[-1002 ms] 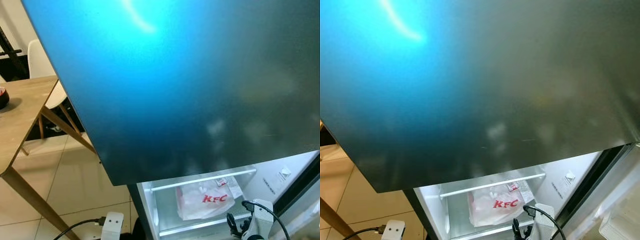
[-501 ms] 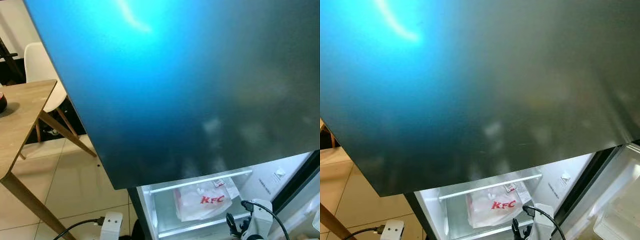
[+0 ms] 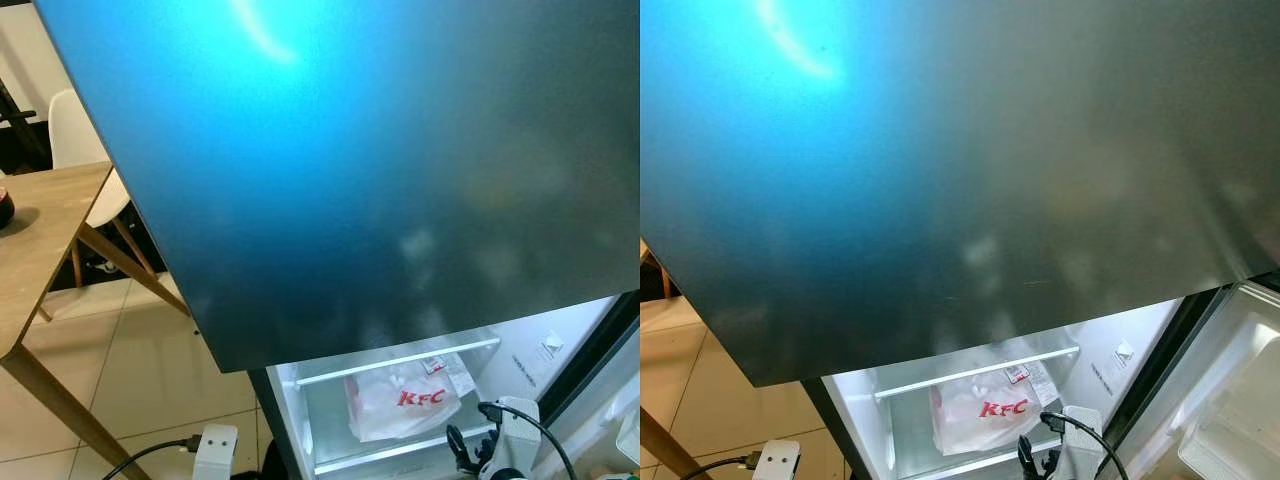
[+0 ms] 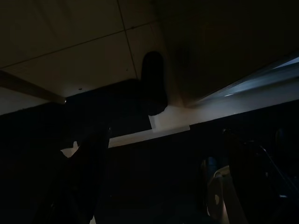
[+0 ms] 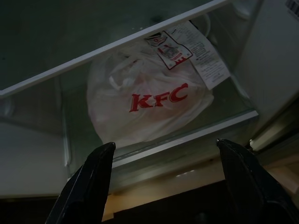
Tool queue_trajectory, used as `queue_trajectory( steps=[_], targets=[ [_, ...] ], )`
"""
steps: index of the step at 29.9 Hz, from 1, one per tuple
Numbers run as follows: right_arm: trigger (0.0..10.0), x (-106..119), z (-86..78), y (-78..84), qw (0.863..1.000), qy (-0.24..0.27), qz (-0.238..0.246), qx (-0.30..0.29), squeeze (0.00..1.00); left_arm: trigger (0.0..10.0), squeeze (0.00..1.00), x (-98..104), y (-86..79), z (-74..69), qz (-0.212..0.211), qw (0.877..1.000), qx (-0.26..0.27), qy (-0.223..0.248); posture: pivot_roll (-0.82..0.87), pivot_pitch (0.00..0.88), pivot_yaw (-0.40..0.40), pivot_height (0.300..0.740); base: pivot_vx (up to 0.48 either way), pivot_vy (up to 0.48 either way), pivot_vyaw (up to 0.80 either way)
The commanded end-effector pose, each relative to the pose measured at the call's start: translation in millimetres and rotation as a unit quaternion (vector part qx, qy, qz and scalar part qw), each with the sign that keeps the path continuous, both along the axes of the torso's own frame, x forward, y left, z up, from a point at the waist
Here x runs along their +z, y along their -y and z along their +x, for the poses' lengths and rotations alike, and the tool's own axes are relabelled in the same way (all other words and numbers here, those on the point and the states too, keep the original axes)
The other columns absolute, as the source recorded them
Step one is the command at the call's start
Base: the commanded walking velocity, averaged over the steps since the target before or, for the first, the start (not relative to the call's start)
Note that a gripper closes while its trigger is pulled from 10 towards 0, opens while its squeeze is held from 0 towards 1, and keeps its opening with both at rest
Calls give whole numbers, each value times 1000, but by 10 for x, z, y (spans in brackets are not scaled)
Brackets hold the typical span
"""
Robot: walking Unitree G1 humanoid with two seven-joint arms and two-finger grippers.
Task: Restocking fridge
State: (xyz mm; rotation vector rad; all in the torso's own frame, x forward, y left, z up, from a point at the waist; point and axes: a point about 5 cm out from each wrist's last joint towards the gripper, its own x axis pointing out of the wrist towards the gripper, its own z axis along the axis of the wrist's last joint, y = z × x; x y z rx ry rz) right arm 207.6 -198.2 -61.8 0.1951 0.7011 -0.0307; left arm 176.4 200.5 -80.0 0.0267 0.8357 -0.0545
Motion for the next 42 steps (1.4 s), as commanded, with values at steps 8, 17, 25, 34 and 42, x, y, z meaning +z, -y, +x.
queue_trajectory(
  steps=[8, 17, 25, 34, 42],
  targets=[
    [10000, -54, -59, 42, 998, -38, -42, 7, 0, 10000, 0, -60, -28, -136, 10, 1000, -1, -22, -30, 59, 33, 738, 0, 0, 0],
    [10000, -94, -182, 138, 994, -44, -96, 12, 0, 10000, 0, -75, -88, -190, 9, 999, 21, -29, -27, 56, 29, 738, 0, 0, 0],
    [10000, -156, -245, 109, 994, -83, -66, 8, 0, 10000, 0, -26, -108, -82, 0, 999, 31, -15, -25, 56, 35, 738, 0, 0, 0],
    [10000, -155, -239, 99, 993, -82, -83, 8, 0, 10000, 0, 65, -232, 59, -4, 999, 41, 3, -33, 47, 42, 738, 0, 0, 0],
    [10000, -156, -242, 100, 993, -83, -80, 7, 0, 10000, 0, 63, -223, 63, -4, 999, 45, 2, -33, 47, 42, 738, 0, 0, 0]
  ],
)
